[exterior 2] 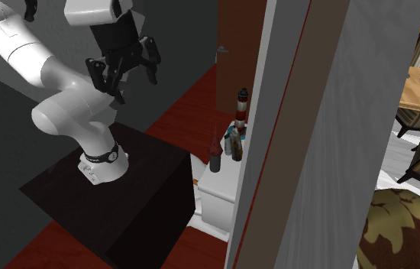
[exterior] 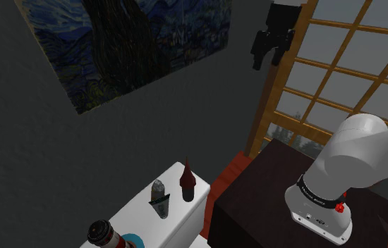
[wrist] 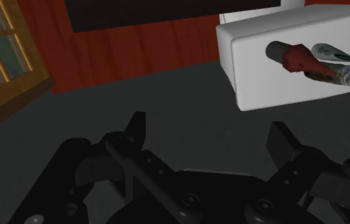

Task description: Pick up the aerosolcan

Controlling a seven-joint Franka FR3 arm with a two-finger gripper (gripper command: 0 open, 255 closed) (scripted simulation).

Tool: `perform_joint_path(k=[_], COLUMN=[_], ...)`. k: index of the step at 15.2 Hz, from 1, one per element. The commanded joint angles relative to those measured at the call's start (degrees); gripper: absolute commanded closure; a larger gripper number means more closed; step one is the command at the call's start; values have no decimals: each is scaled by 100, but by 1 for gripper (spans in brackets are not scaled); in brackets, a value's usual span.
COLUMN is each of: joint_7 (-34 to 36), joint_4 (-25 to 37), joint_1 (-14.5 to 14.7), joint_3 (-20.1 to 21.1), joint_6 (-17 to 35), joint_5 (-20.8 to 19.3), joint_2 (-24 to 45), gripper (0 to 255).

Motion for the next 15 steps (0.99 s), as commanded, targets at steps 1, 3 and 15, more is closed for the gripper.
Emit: perform_joint_path(k=[1, 3, 15], joint_7=[0, 71, 406], joint_4=[0, -333, -1765], joint_1=[0, 78, 702], joint_3=[0, 121, 948], joint_6=[0, 364, 2763], joint_5=[0, 130, 975], joint_2=[0, -33, 486], gripper=[0, 0, 0])
